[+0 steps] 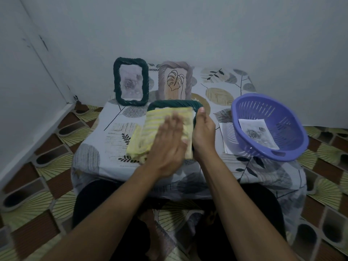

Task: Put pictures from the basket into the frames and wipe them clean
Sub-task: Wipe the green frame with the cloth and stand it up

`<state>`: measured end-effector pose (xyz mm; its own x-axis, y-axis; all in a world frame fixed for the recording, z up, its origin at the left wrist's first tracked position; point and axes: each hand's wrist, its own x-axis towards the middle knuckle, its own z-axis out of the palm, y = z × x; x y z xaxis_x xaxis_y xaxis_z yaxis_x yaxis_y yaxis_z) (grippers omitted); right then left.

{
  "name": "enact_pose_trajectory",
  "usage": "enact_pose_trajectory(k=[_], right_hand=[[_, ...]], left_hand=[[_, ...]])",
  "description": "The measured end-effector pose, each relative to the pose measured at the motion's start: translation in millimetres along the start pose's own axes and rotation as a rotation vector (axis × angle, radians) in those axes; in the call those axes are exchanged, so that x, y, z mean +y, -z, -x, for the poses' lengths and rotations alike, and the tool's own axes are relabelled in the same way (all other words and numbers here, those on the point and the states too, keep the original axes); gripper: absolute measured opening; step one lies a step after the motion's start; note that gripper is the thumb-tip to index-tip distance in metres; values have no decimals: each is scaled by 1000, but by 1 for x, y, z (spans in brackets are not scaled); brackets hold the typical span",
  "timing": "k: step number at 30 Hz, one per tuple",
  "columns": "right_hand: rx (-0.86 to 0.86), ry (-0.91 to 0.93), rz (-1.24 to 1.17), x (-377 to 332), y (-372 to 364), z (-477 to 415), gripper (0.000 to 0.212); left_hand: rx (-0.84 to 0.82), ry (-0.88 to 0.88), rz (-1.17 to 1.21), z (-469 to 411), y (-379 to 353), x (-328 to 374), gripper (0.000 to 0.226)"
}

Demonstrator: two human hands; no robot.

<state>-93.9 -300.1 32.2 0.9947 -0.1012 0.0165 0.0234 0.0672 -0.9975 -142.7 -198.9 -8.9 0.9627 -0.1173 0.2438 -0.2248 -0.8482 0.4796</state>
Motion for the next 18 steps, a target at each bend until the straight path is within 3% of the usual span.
enact_pose_trajectory(k=[3, 8, 12, 14, 18], right_hand=[[-20, -20, -37, 3, 6, -3, 48], [-54, -47, -60, 6, 13, 8, 50], [-76, -73, -134, 4, 10, 8, 47], [-64, -64, -148, 3, 8, 7, 46], [-16, -111, -168, 4, 14, -6, 42]], left_hand=[[-2, -104, -146, 4, 0, -5, 62], [79, 278, -168, -27, 22, -37, 69], [160, 413, -74, -39, 31, -28, 75], [95, 329, -80, -38, 25, -16, 80], [-52, -19, -60, -22, 3, 8, 72]])
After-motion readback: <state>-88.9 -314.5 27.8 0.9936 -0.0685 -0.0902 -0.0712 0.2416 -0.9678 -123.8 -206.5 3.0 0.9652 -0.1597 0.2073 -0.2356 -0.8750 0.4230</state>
